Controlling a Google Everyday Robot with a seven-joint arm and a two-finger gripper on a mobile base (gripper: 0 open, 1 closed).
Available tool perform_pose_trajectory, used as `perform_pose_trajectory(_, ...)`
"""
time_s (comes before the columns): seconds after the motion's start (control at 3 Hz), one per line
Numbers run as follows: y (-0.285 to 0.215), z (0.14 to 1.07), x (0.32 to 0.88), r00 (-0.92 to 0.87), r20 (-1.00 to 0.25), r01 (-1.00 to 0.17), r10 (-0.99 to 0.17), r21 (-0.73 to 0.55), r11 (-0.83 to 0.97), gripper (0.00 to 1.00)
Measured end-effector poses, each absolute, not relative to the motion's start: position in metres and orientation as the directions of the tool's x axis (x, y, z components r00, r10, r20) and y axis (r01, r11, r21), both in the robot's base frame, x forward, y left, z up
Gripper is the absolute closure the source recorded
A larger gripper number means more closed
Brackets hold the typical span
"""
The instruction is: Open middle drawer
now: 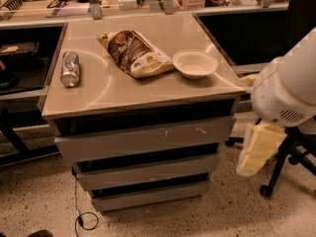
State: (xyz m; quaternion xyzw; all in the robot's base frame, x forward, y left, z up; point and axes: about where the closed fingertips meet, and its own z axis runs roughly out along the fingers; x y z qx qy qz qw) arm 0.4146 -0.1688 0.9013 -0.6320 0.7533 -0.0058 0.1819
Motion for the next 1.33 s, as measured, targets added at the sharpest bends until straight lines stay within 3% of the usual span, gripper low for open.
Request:
perform_pose_trajectory(0.67, -0.106, 0.730, 0.383, -0.064, -0.316, -0.992, -0.947, -0.084, 0.095, 0.00)
perform_pose_trajectory(1.33, -0.094, 0.689, 0.374, -0.075, -0.320, -0.995, -0.944, -0.039, 0.092, 0.00)
